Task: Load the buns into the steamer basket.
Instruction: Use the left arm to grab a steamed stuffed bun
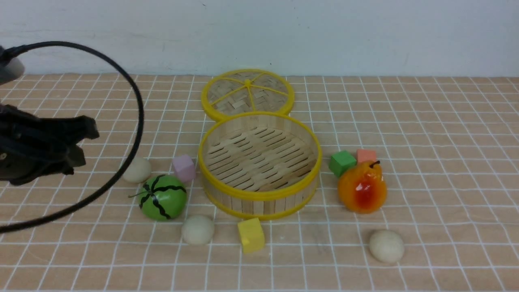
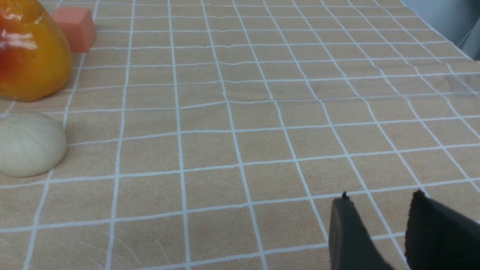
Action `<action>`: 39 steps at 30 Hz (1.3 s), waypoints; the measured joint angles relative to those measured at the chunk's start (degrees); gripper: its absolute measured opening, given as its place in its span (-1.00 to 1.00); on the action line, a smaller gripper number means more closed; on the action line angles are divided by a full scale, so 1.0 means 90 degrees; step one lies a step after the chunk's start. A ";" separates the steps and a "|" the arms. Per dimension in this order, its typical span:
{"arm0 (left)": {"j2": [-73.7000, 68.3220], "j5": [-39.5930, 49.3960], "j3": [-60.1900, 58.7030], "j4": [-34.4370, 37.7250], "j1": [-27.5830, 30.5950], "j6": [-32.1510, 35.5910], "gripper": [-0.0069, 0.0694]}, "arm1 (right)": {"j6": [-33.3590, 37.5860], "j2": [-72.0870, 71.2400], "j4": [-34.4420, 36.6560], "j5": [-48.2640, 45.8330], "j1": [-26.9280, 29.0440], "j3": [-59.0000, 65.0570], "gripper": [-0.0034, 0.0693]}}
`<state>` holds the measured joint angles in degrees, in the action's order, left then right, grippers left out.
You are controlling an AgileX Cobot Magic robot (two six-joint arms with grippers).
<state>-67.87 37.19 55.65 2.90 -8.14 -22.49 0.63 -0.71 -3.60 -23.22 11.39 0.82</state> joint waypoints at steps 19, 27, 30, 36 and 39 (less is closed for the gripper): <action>-0.3930 -0.0257 0.2549 -0.0436 0.0000 0.1703 -0.25 | 0.0000 0.0000 0.0000 0.0000 0.0000 0.0000 -0.24; -0.4936 -0.0358 0.3210 -0.0994 0.0000 0.1409 -0.25 | 0.0000 0.0000 0.0000 0.0000 0.0000 0.0000 -0.24; -0.5158 -0.0397 0.3295 -0.1042 0.0000 0.1371 -0.25 | 0.0000 0.0000 0.0000 0.0000 0.0000 0.0000 -0.24; -0.5403 -0.0397 0.3375 -0.1253 0.0000 0.1352 -0.22 | 0.0000 0.0000 0.0000 0.0000 0.0000 0.0000 -0.24; -0.5470 -0.0405 0.3387 -0.1319 0.0000 0.1352 -0.22 | 0.0000 0.0000 0.0000 0.0000 0.0000 0.0000 -0.24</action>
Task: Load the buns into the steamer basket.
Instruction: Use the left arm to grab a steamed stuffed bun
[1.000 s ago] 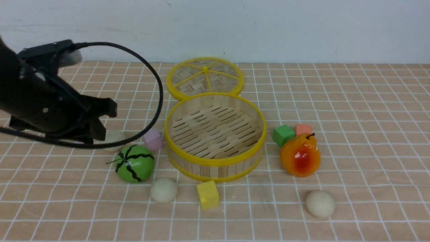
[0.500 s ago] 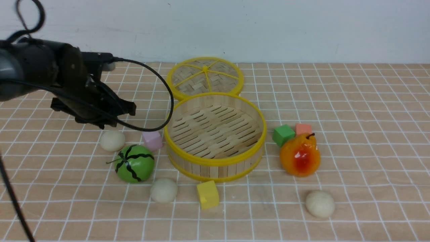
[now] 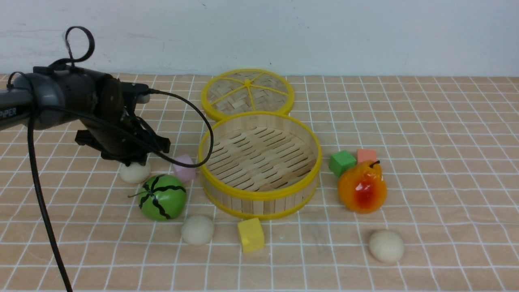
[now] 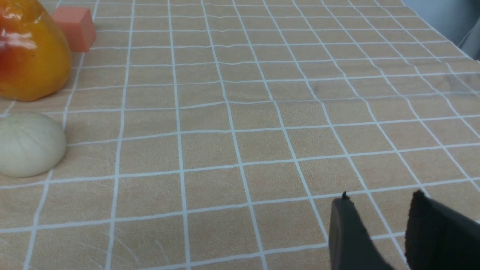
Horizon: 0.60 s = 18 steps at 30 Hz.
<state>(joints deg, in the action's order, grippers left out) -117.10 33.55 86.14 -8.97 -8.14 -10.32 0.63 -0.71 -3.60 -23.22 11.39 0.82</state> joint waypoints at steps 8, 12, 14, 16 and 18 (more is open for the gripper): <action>-0.0173 -0.0076 0.0029 -0.0042 0.0000 -0.0144 -0.33 | 0.0000 0.0000 0.0000 0.0000 0.0000 0.0000 -0.24; -0.0175 -0.0070 0.0051 -0.0036 0.0000 -0.0149 -0.75 | 0.0000 0.0000 0.0000 0.0000 0.0000 0.0000 -0.24; -0.0175 -0.0013 0.0075 -0.0036 0.0000 -0.0149 -0.83 | 0.0000 0.0000 0.0000 0.0000 0.0000 0.0000 -0.24; -0.0128 0.0108 0.0101 -0.0005 0.0000 -0.0149 -0.85 | 0.0000 0.0000 0.0000 0.0000 0.0000 0.0000 -0.24; 0.0052 0.0328 0.0156 0.0041 0.0000 -0.0149 -0.85 | 0.0000 0.0000 0.0000 0.0000 0.0000 0.0000 -0.24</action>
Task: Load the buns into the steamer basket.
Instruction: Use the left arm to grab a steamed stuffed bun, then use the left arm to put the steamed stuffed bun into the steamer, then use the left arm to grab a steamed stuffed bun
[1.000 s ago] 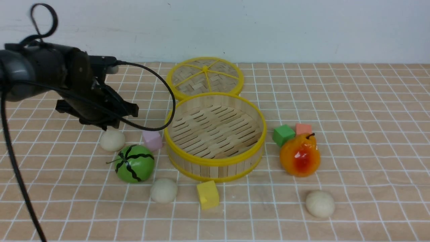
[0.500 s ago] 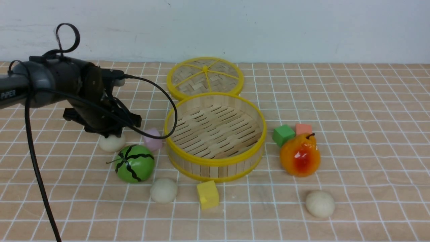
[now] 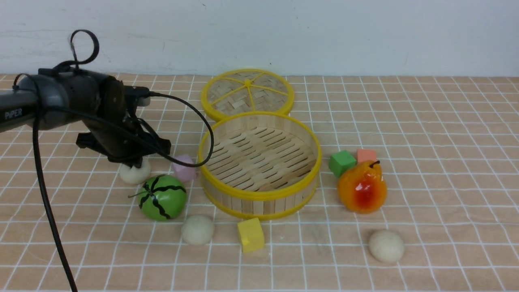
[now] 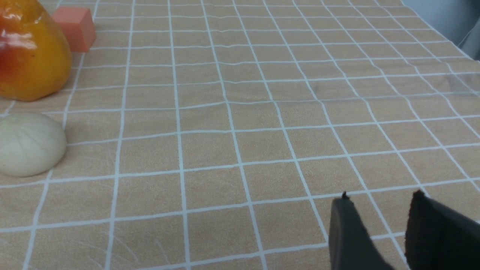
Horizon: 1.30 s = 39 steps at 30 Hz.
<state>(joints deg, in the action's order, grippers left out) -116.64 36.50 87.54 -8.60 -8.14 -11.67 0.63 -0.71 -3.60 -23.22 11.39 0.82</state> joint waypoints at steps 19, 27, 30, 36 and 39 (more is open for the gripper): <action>0.0817 -0.1190 0.0117 0.1487 -0.1831 0.1125 -0.84 | 0.0000 0.0000 0.0000 0.0000 0.0000 0.0000 -0.24; -0.0064 -0.1780 0.0117 0.1460 -0.1838 0.0739 -0.70 | 0.0000 0.0000 0.0000 0.0000 0.0000 0.0000 -0.24; -0.0124 -0.1764 0.0117 0.1446 -0.1852 0.0690 -0.50 | 0.0000 0.0000 0.0000 0.0000 0.0000 0.0000 -0.24; 0.0198 -0.1388 0.0117 0.1412 -0.1867 0.0671 0.19 | 0.0000 0.0000 0.0000 0.0000 0.0000 0.0000 -0.24; 0.0640 -0.0830 0.0117 0.1383 -0.1867 0.0671 0.48 | 0.0000 0.0000 0.0000 0.0000 0.0000 0.0000 -0.24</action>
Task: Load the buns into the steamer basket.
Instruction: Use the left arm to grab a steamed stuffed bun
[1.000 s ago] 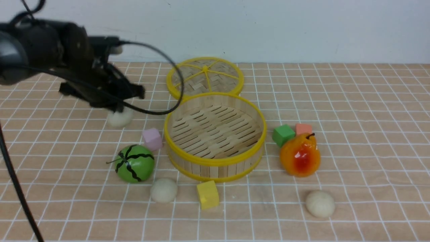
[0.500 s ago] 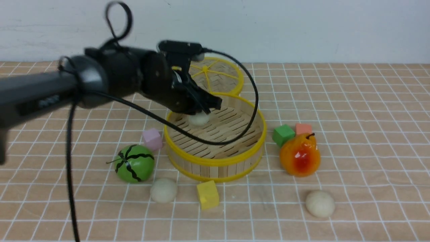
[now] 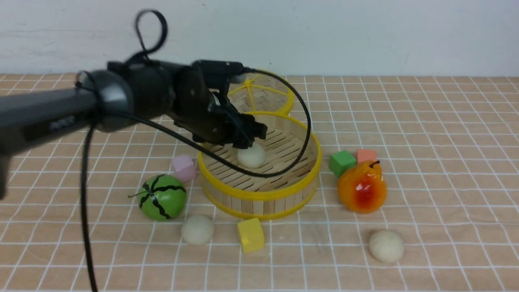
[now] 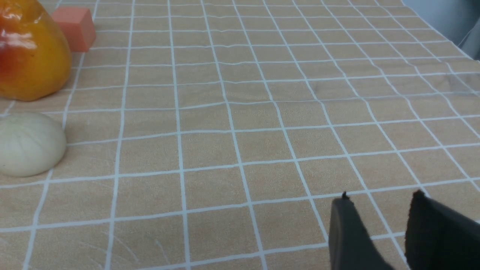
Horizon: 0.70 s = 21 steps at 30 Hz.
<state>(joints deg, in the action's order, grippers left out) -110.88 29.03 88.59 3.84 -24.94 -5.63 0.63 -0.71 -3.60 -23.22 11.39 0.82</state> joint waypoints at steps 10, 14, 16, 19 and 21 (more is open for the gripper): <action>0.2255 0.1786 -0.0578 -0.0127 -0.0002 0.0218 0.64 | 0.0000 0.0000 0.0000 0.0000 0.0000 0.0000 -0.24; 0.2808 0.1786 -0.1507 -0.0064 -0.0002 -0.0063 0.61 | 0.0000 0.0000 0.0000 0.0000 0.0000 0.0000 -0.24; 0.2882 0.1716 -0.1913 -0.0021 -0.0002 -0.0248 0.58 | 0.0000 0.0000 0.0000 0.0000 0.0000 0.0000 -0.24; 0.2856 0.1519 -0.2345 0.0009 -0.0002 -0.0374 0.47 | 0.0000 0.0000 0.0000 0.0000 0.0000 0.0000 -0.24; 0.2735 0.1385 -0.2407 0.0016 -0.0002 -0.0384 0.36 | 0.0000 0.0000 0.0000 0.0000 0.0000 0.0000 -0.24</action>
<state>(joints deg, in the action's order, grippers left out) -86.26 41.49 66.93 3.99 -24.95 -9.08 0.63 -0.71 -3.60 -23.22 11.39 0.82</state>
